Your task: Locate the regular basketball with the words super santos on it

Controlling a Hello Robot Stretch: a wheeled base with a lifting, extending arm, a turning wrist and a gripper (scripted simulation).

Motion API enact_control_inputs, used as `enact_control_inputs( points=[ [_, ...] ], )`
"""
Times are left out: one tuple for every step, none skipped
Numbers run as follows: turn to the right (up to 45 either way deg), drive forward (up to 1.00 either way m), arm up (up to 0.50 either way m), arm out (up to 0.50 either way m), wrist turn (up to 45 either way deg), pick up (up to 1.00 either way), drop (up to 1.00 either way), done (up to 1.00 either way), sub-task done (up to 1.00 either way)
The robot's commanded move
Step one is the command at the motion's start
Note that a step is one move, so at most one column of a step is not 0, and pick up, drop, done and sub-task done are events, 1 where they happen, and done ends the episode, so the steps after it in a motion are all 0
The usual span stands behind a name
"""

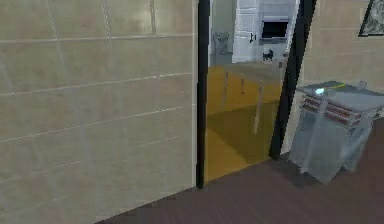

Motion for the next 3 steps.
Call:
enact_control_inputs(
  points=[
    [30.0,0.00,0.00,0.00,0.0,0.00,0.00,0.00,0.00],
    [0.0,1.00,0.00,0.00,0.0,0.00,0.00,0.00,0.00],
    [6.0,0.00,0.00,0.00,0.0,0.00,0.00,0.00,0.00]
  ],
)
